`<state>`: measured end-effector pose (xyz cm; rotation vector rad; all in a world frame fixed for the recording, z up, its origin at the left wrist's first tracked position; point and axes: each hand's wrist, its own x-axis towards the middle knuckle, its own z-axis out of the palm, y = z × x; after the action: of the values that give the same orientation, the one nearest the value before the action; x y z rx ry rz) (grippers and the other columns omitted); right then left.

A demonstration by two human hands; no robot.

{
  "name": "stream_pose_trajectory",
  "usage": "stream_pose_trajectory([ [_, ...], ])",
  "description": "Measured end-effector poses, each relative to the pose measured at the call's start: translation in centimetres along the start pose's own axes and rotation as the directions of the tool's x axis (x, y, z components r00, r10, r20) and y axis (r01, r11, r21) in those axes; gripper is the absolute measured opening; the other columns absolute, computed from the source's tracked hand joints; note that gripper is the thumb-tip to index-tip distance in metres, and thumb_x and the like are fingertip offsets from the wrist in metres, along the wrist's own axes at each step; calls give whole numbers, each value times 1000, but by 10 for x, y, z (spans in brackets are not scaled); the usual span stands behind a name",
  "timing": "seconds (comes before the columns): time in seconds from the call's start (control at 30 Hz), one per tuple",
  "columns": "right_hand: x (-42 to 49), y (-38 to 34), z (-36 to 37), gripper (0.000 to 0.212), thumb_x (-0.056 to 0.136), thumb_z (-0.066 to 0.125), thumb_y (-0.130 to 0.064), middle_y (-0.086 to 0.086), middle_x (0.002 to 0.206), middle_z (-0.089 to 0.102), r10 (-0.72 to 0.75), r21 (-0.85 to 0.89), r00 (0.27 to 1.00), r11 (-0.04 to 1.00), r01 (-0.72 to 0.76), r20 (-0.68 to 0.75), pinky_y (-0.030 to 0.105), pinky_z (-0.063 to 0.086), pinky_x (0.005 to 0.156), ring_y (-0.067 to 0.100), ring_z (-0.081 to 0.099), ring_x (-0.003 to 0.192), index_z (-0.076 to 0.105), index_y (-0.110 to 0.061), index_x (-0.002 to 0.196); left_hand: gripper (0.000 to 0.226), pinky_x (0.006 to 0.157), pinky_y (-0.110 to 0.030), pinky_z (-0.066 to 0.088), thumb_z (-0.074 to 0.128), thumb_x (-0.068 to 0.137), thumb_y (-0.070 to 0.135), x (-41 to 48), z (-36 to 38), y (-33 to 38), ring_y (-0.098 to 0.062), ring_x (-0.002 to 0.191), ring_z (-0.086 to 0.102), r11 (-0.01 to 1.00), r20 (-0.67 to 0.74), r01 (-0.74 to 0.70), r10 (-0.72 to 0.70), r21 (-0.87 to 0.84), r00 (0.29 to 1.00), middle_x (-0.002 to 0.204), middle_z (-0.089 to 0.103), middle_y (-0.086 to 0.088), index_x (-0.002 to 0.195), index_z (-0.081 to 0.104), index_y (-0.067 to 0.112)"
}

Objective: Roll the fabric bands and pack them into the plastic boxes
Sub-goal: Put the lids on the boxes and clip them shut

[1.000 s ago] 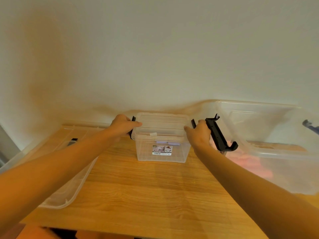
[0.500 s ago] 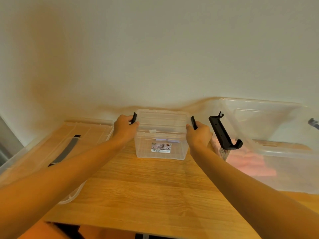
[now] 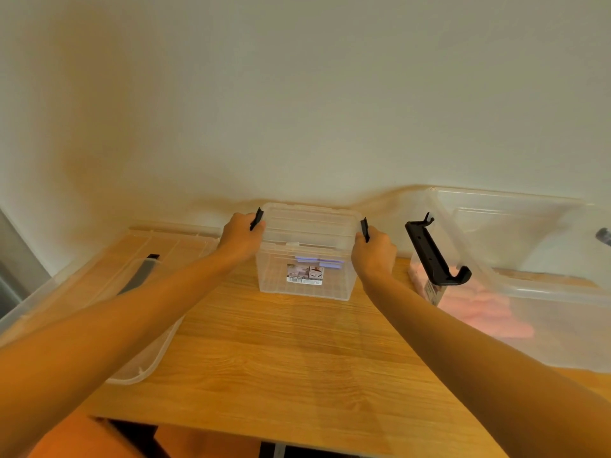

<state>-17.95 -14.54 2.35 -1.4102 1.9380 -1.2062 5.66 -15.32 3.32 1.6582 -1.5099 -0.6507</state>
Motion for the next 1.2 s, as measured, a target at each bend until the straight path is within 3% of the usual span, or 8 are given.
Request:
stream_pose_trajectory([
  [0.23,3,-6,2,31,110,42,-21,23,113,66,-32,-42,995,998,36,96,43,52,73,38,63,95,56,0,127,25,61,-27,36,39,109,27,7,-13,-4,-15,69,48,999,150,-17,12,35,989,85,49,-5,95,53,11],
  [0.37,9,-5,1,33,110,40,-23,21,115,64,-47,-58,986,997,57,161,42,51,74,36,63,99,52,-2,133,31,80,-35,44,36,109,32,10,-19,-7,-30,96,61,1000,227,-9,10,-2,974,109,63,-13,120,56,11],
  [0.43,9,-7,1,35,110,42,-26,19,122,63,-59,-75,982,994,74,181,39,49,75,31,61,99,49,-3,135,39,93,-35,42,33,110,36,6,-23,-2,-22,112,55,1000,223,2,1,-13,975,125,58,-4,139,49,15],
  [0.53,4,-10,4,60,108,44,-41,18,154,43,-237,-252,965,933,258,111,44,43,107,38,44,139,31,-5,154,59,118,-39,27,28,108,47,-4,-28,2,-22,148,30,996,156,-13,-1,88,988,163,29,-2,160,22,19],
  [0.63,-18,-30,15,72,107,38,-52,14,170,13,-494,-405,860,766,499,126,45,13,126,33,9,157,15,-15,163,63,122,-38,17,27,108,48,-20,-44,-8,-22,154,16,979,95,-71,54,192,994,168,15,-3,161,13,17],
  [0.8,-60,-71,60,67,106,42,-51,12,169,17,-709,-330,646,560,760,283,44,12,126,32,11,157,23,-22,162,63,121,-30,9,29,108,46,-63,-94,-51,-17,154,11,915,138,-152,107,374,985,168,11,0,161,12,18],
  [1.07,-136,-94,149,65,106,39,-53,9,171,12,-670,-159,411,406,900,619,46,16,124,31,8,158,18,-29,162,66,120,-42,25,37,104,53,-143,-169,-125,-29,147,32,810,1,-34,41,586,999,163,29,-9,158,25,16],
  [1.2,-156,-86,181,57,110,36,-43,8,171,10,-557,-166,344,345,924,756,44,14,124,31,8,157,17,-29,162,102,119,-43,31,16,81,89,-164,-188,-146,-26,144,37,789,109,-58,-12,611,994,160,36,-5,155,35,21],
])
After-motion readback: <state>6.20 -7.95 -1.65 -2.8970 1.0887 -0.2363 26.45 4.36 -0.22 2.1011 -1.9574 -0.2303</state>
